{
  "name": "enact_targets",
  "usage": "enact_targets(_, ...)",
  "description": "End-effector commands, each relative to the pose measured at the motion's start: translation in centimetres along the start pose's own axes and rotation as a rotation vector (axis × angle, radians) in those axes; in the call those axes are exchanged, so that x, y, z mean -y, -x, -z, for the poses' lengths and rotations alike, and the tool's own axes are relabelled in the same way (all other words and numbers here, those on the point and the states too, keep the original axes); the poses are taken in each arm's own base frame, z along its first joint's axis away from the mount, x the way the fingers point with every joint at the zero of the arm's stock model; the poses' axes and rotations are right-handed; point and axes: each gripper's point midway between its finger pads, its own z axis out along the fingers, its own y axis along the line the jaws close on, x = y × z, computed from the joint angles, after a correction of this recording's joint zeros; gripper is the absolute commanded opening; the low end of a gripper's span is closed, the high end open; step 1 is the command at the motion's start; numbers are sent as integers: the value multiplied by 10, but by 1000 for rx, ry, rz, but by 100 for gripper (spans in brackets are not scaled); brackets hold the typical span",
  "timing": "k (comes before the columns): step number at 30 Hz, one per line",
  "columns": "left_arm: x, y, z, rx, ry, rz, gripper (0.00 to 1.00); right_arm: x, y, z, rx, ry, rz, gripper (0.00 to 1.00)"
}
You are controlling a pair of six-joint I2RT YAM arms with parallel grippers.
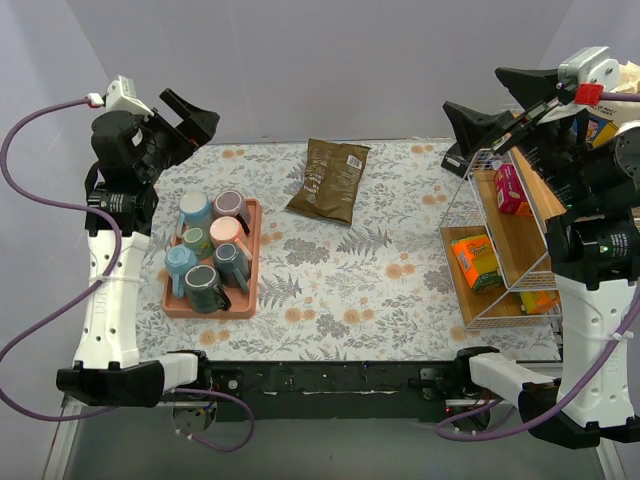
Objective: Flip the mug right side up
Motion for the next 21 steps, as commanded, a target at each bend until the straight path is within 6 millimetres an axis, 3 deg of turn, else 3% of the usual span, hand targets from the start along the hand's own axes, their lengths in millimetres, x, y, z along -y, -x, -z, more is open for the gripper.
enact_targets(1, 5, 7, 20, 55, -13, 13, 98, -4, 0, 1, 0, 15, -37, 98)
enact_targets(5, 31, -1, 43, 30, -153, 37, 98, -17, -23, -11, -45, 109, -126, 98)
enact_targets(7, 21, 0, 40, 52, -103, 84, 98, -31, -29, -15, -66, 192, -205, 99)
enact_targets(12, -12, -9, 42, 36, 70, 99, 98, -42, -60, -31, -147, 281, -347, 98)
enact_targets(14, -36, -21, 44, 29, 182, 161, 98, -56, -70, -39, -176, 314, -374, 98)
enact_targets(15, -48, -24, 44, 37, 239, 180, 98, -65, -76, -43, -191, 331, -376, 98)
enact_targets(19, -70, -48, 45, -23, 349, 262, 98, -145, -119, -61, -332, 416, -434, 96)
enact_targets(21, -74, -52, 51, -40, 381, 283, 98, -166, -158, -63, -431, 399, -513, 93)
